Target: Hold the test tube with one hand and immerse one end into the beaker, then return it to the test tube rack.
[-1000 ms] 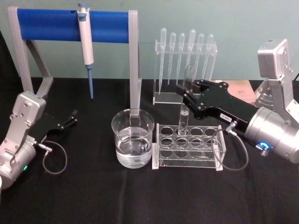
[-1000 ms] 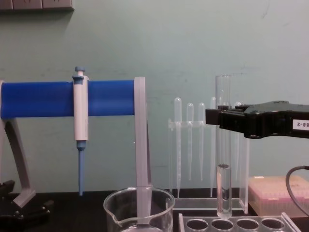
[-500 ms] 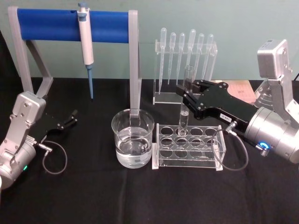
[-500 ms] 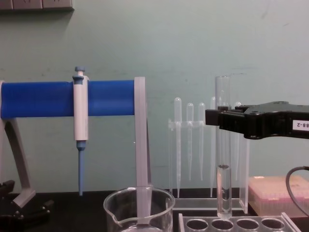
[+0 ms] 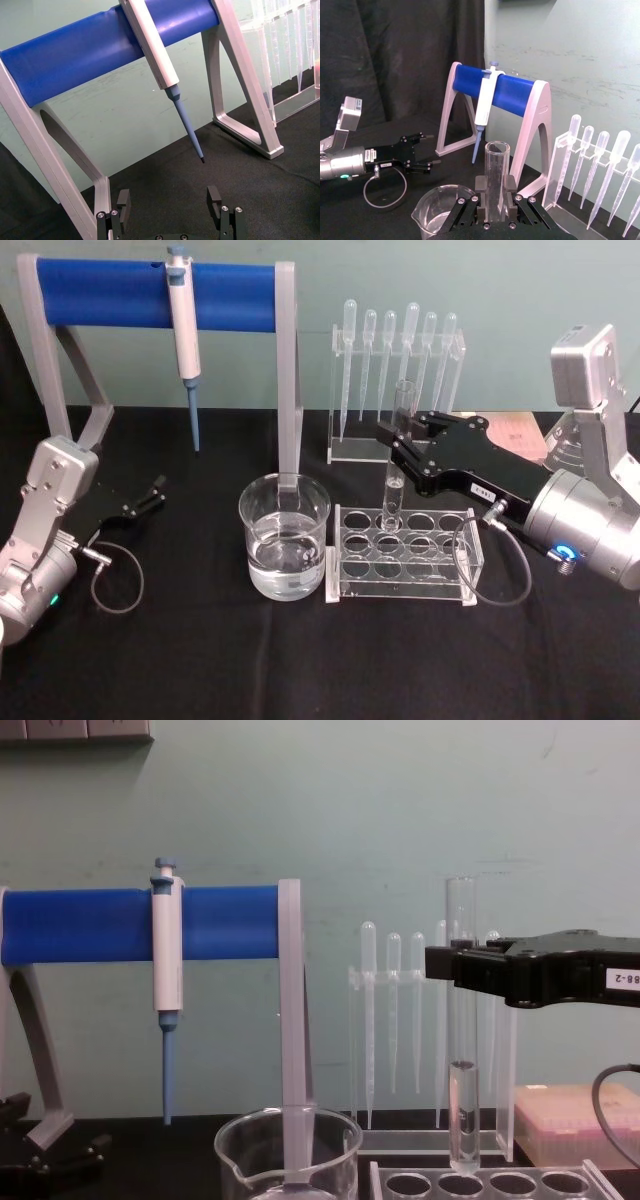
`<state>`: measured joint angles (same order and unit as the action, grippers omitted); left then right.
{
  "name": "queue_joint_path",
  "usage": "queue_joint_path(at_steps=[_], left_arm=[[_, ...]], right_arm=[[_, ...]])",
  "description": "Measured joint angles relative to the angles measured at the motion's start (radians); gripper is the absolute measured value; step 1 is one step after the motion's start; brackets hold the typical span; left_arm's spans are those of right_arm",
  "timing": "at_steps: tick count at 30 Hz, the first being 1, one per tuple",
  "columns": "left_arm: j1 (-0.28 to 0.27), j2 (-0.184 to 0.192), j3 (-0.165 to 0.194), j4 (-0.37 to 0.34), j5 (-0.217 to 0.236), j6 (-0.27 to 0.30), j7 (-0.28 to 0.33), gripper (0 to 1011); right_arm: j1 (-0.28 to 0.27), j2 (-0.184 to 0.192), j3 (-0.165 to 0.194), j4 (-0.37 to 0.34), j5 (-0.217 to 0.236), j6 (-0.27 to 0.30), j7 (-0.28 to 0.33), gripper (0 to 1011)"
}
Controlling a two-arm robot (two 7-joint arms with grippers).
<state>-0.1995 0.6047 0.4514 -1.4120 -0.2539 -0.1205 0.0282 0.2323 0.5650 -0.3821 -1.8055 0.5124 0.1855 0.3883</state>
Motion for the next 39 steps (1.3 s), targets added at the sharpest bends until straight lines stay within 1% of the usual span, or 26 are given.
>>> queue_joint_path(at_steps=[39], left_arm=[[0.000, 0.000, 0.000, 0.000, 0.000, 0.000, 0.000, 1000]], right_arm=[[0.000, 0.000, 0.000, 0.000, 0.000, 0.000, 0.000, 224]])
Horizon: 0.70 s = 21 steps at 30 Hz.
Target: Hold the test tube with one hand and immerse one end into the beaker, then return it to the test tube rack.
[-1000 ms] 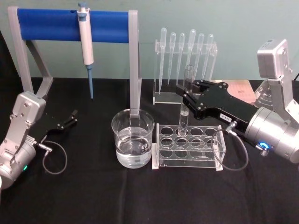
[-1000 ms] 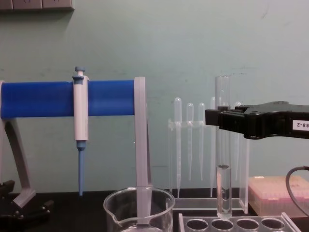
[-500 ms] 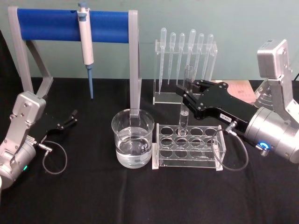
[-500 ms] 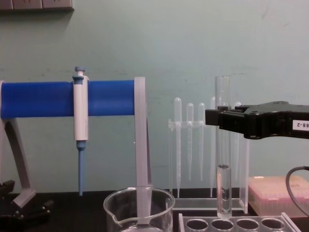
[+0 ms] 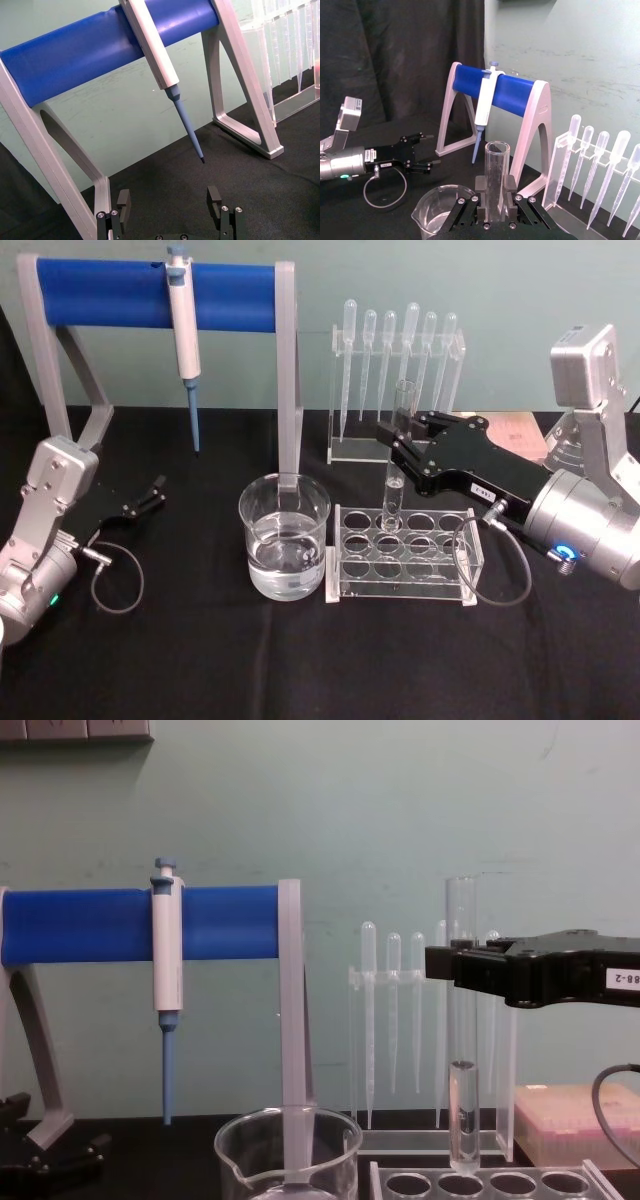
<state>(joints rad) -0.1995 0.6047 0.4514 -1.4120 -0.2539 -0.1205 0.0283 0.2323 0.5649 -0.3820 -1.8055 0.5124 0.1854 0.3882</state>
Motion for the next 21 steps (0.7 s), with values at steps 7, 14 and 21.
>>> queue_joint_path(at_steps=[7, 14, 21], left_arm=[[0.000, 0.000, 0.000, 0.000, 0.000, 0.000, 0.000, 1000], [0.000, 0.000, 0.000, 0.000, 0.000, 0.000, 0.000, 1000], [0.000, 0.000, 0.000, 0.000, 0.000, 0.000, 0.000, 1000]], right_arm=[[0.000, 0.000, 0.000, 0.000, 0.000, 0.000, 0.000, 224], [0.000, 0.000, 0.000, 0.000, 0.000, 0.000, 0.000, 224], [0.000, 0.000, 0.000, 0.000, 0.000, 0.000, 0.000, 224]])
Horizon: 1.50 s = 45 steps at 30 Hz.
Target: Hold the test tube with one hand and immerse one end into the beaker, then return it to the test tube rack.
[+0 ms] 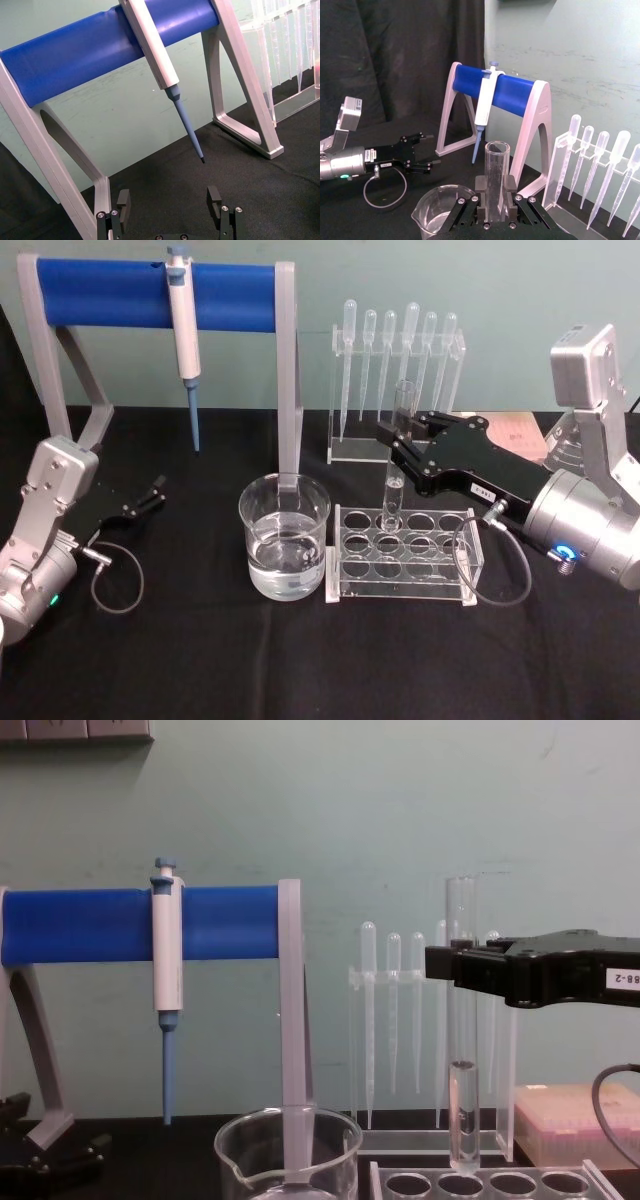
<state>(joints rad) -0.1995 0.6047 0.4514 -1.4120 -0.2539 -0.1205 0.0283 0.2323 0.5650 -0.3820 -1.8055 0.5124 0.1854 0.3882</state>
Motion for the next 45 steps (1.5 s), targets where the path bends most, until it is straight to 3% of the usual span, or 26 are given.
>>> queue_joint_path(at_steps=[34, 41, 45], left_arm=[[0.000, 0.000, 0.000, 0.000, 0.000, 0.000, 0.000, 1000], [0.000, 0.000, 0.000, 0.000, 0.000, 0.000, 0.000, 1000], [0.000, 0.000, 0.000, 0.000, 0.000, 0.000, 0.000, 1000]], right_arm=[[0.003, -0.001, 0.000, -0.009, -0.003, 0.008, -0.001, 224], [0.045, -0.019, -0.015, -0.040, -0.012, 0.035, -0.001, 224], [0.106, -0.052, -0.048, -0.031, -0.018, 0.046, 0.012, 224]])
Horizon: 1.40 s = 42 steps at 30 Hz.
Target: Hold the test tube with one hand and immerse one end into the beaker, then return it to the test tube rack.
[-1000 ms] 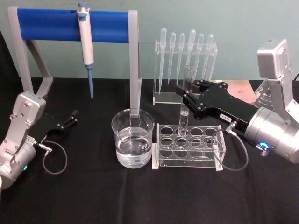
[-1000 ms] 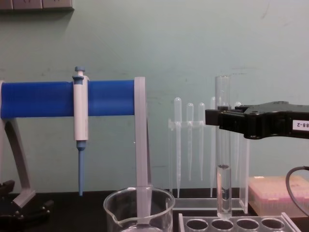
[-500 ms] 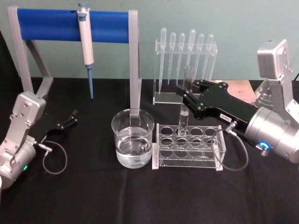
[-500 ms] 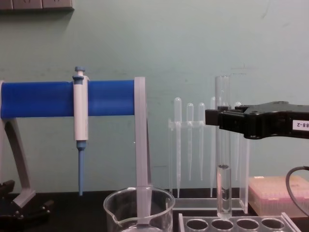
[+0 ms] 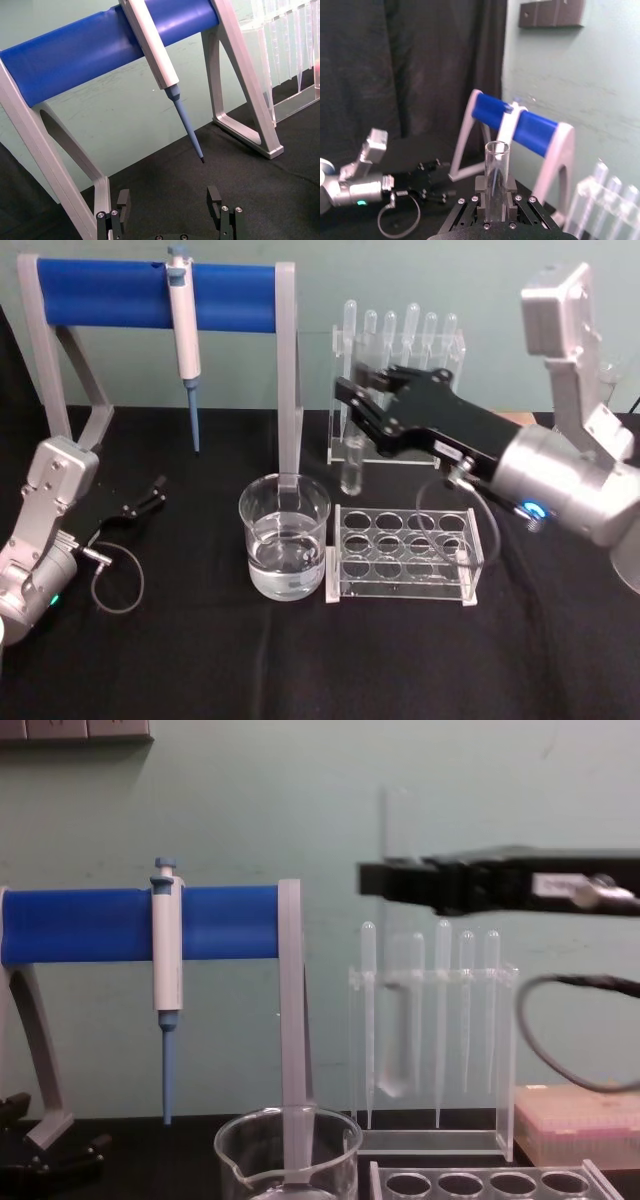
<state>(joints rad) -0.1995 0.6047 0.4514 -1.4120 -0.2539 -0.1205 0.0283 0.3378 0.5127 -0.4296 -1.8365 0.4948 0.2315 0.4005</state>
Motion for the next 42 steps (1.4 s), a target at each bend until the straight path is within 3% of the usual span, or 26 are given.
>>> queue_joint_path(at_steps=[8, 14, 25, 33, 42], left_arm=[[0.000, 0.000, 0.000, 0.000, 0.000, 0.000, 0.000, 1000], [0.000, 0.000, 0.000, 0.000, 0.000, 0.000, 0.000, 1000], [0.000, 0.000, 0.000, 0.000, 0.000, 0.000, 0.000, 1000], [0.000, 0.000, 0.000, 0.000, 0.000, 0.000, 0.000, 1000], [0.000, 0.000, 0.000, 0.000, 0.000, 0.000, 0.000, 1000]], right_arm=[[0.080, -0.072, -0.063, 0.087, -0.014, -0.013, 0.018, 224], [0.094, -0.104, -0.100, 0.151, -0.033, -0.046, 0.029, 224], [0.069, -0.151, -0.135, 0.243, -0.087, -0.130, 0.036, 224], [0.044, -0.184, -0.159, 0.299, -0.149, -0.174, 0.027, 224], [0.006, -0.203, -0.152, 0.321, -0.205, -0.198, -0.014, 224]])
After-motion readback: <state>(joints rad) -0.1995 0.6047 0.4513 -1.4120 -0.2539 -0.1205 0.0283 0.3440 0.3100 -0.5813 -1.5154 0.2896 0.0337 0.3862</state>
